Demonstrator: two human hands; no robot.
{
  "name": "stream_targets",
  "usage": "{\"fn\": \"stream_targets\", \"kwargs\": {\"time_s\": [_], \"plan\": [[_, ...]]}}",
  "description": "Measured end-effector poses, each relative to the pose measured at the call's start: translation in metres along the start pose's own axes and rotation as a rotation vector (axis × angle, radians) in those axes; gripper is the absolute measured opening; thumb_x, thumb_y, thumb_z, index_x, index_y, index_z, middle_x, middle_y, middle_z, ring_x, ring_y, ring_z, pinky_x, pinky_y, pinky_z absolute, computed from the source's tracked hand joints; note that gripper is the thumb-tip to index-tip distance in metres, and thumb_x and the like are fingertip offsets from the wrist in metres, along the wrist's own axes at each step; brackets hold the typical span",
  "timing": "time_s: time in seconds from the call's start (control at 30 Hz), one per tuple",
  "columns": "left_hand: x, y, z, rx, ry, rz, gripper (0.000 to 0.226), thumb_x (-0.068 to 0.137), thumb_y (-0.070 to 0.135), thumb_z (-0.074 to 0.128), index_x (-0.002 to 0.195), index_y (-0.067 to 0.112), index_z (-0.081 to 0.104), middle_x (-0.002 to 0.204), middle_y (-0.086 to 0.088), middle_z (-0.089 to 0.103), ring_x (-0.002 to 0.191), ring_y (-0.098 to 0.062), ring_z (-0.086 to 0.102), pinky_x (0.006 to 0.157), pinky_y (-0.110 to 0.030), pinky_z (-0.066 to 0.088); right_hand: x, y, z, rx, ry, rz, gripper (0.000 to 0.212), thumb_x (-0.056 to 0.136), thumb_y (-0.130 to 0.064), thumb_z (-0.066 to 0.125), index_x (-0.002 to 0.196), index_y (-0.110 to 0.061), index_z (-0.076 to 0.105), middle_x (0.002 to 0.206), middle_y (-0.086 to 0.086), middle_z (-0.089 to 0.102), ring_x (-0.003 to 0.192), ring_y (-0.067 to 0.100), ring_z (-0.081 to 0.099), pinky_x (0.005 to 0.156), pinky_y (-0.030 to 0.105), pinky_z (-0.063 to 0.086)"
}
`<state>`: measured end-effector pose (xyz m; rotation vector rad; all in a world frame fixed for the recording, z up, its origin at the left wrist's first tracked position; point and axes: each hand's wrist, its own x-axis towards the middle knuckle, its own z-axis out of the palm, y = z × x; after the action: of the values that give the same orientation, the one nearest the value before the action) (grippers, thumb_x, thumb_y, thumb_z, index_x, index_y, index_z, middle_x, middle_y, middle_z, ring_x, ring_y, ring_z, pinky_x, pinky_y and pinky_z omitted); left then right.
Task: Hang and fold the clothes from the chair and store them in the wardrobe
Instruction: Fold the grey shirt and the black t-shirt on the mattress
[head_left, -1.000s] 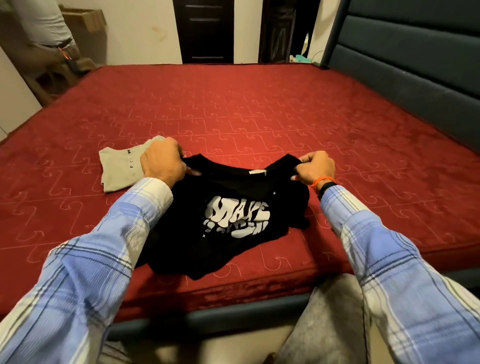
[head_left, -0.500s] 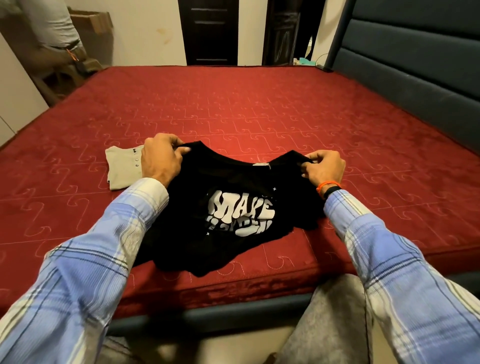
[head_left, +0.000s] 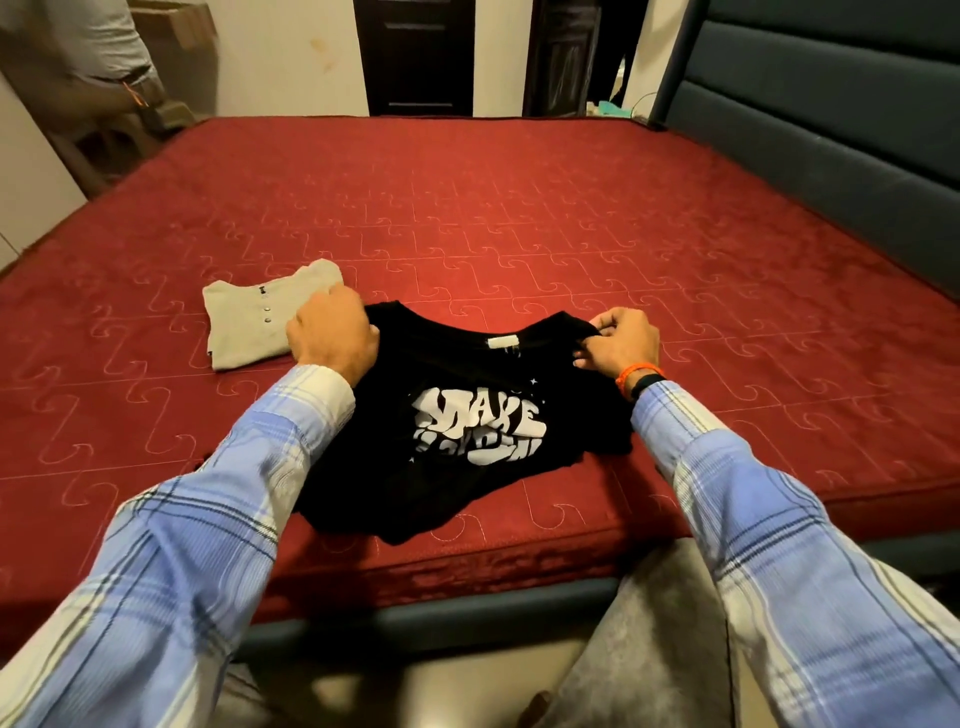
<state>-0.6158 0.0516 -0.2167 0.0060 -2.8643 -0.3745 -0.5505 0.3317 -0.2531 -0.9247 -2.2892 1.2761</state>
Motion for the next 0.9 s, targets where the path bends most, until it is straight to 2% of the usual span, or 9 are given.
{"fn": "stream_targets", "kwargs": {"time_s": [0.13, 0.17, 0.27, 0.33, 0.4, 0.57, 0.63, 0.7, 0.9], "plan": [[0.013, -0.002, 0.009, -0.387, -0.115, -0.177, 0.031, 0.085, 0.017, 0.047, 0.106, -0.001, 0.06, 0.1, -0.025, 0.069, 0.101, -0.042, 0.063, 0.087, -0.042, 0.051, 0.002, -0.001, -0.005, -0.059, -0.027, -0.102, 0.024, 0.075, 0.004, 0.065, 0.085, -0.016, 0.074, 0.078, 0.004, 0.072, 0.071, 0.014, 0.07, 0.075, 0.025, 0.058], [0.017, -0.002, 0.011, -0.462, -0.136, -0.192, 0.03, 0.084, 0.018, 0.046, 0.103, 0.0, 0.061, 0.095, -0.022, 0.071, 0.097, -0.039, 0.065, 0.087, -0.041, 0.053, 0.004, -0.002, -0.007, -0.011, -0.046, -0.087, 0.02, 0.079, 0.004, 0.064, 0.084, -0.014, 0.072, 0.078, 0.008, 0.073, 0.068, 0.015, 0.071, 0.072, 0.027, 0.059], [0.028, 0.004, 0.007, -0.681, -0.158, -0.228, 0.023, 0.084, 0.019, 0.047, 0.092, 0.007, 0.064, 0.081, -0.015, 0.073, 0.089, -0.032, 0.07, 0.085, -0.042, 0.057, 0.009, -0.014, -0.013, 0.203, -0.056, 0.034, 0.017, 0.092, -0.001, 0.056, 0.08, -0.009, 0.063, 0.077, 0.014, 0.068, 0.056, 0.019, 0.071, 0.047, 0.028, 0.057], [0.032, 0.017, -0.01, -0.735, -0.118, -0.201, 0.021, 0.087, 0.018, 0.047, 0.097, 0.009, 0.063, 0.094, -0.015, 0.072, 0.096, -0.031, 0.067, 0.09, -0.04, 0.054, 0.016, -0.024, -0.021, 0.307, -0.066, 0.069, 0.016, 0.095, -0.002, 0.051, 0.082, -0.008, 0.058, 0.08, 0.015, 0.066, 0.059, 0.025, 0.072, 0.046, 0.03, 0.056], [0.039, 0.03, -0.026, -0.755, -0.083, -0.173, 0.023, 0.091, 0.016, 0.047, 0.108, 0.008, 0.061, 0.108, -0.013, 0.067, 0.104, -0.032, 0.061, 0.092, -0.037, 0.049, 0.022, -0.035, -0.033, 0.373, -0.077, 0.071, 0.019, 0.095, 0.0, 0.049, 0.079, -0.007, 0.057, 0.083, 0.019, 0.066, 0.063, 0.027, 0.071, 0.054, 0.034, 0.06], [0.072, 0.067, -0.065, -0.876, 0.009, -0.104, 0.021, 0.089, 0.019, 0.05, 0.106, 0.014, 0.061, 0.11, -0.011, 0.068, 0.106, -0.031, 0.062, 0.095, -0.04, 0.05, 0.043, -0.068, -0.075, 0.231, 0.098, -0.11, 0.013, 0.083, -0.012, 0.062, 0.072, -0.018, 0.065, 0.083, 0.006, 0.074, 0.074, 0.018, 0.073, 0.077, 0.04, 0.06], [0.079, 0.084, -0.087, -0.899, 0.042, -0.072, 0.023, 0.094, 0.015, 0.047, 0.114, 0.011, 0.058, 0.117, -0.01, 0.063, 0.112, -0.029, 0.057, 0.097, -0.034, 0.046, 0.044, -0.087, -0.096, 0.09, 0.175, -0.224, 0.005, 0.083, -0.015, 0.062, 0.081, -0.018, 0.065, 0.086, -0.001, 0.072, 0.083, 0.017, 0.067, 0.077, 0.032, 0.053], [0.087, 0.099, -0.108, -0.922, 0.079, -0.022, 0.025, 0.095, 0.012, 0.045, 0.119, 0.009, 0.055, 0.122, -0.012, 0.06, 0.116, -0.03, 0.054, 0.096, -0.034, 0.04, 0.045, -0.106, -0.119, 0.013, 0.235, -0.314, 0.009, 0.088, -0.013, 0.059, 0.093, -0.017, 0.065, 0.092, 0.001, 0.066, 0.086, 0.018, 0.058, 0.073, 0.024, 0.039], [0.106, 0.133, -0.145, -0.916, 0.21, 0.109, 0.026, 0.097, 0.01, 0.046, 0.122, 0.004, 0.051, 0.124, -0.02, 0.059, 0.116, -0.036, 0.053, 0.094, -0.035, 0.038, 0.053, -0.15, -0.175, 0.072, 0.453, -0.489, 0.016, 0.087, -0.008, 0.059, 0.101, -0.008, 0.067, 0.102, 0.009, 0.07, 0.092, 0.019, 0.06, 0.07, 0.012, 0.032]]}}
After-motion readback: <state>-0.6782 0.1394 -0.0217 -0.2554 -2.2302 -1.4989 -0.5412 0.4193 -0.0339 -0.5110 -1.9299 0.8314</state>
